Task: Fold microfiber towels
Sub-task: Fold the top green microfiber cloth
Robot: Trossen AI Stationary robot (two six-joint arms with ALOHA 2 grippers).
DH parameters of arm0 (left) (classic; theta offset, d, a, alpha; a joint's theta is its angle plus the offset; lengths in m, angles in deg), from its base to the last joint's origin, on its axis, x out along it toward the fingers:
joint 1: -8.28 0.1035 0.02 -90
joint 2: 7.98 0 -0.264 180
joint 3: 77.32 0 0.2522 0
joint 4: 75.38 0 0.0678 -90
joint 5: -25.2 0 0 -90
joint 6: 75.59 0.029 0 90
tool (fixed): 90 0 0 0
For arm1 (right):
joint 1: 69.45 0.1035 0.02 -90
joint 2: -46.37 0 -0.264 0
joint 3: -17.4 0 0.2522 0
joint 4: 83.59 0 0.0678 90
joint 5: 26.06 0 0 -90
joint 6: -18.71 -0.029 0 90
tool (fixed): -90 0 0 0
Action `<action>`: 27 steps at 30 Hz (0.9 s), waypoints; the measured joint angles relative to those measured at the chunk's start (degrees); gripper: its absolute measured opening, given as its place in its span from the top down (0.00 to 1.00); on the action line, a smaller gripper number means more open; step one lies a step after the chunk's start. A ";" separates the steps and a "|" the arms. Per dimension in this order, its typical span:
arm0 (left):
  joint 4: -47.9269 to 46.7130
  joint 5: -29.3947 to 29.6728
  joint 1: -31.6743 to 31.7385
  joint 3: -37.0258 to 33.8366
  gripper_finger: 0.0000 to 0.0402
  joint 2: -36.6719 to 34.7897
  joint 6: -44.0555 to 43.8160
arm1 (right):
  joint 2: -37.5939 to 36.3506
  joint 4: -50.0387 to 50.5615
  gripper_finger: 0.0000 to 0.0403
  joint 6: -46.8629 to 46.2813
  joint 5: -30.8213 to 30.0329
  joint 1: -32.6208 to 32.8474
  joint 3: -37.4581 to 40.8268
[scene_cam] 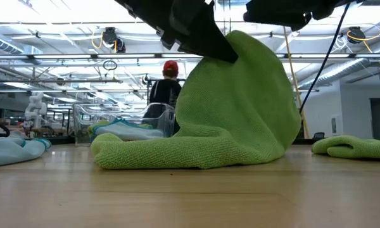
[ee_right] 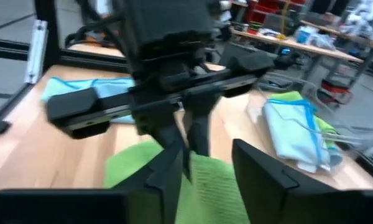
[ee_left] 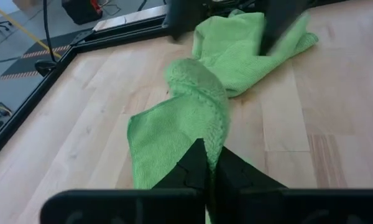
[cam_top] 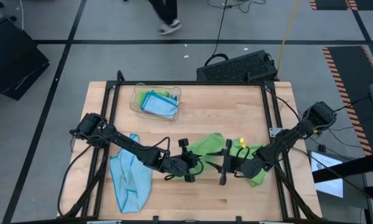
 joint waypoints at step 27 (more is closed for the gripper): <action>-1.40 0.31 -3.61 0.00 0.98 0.04 13.77 | 0.63 6.71 0.61 -8.88 31.07 -7.81 -0.02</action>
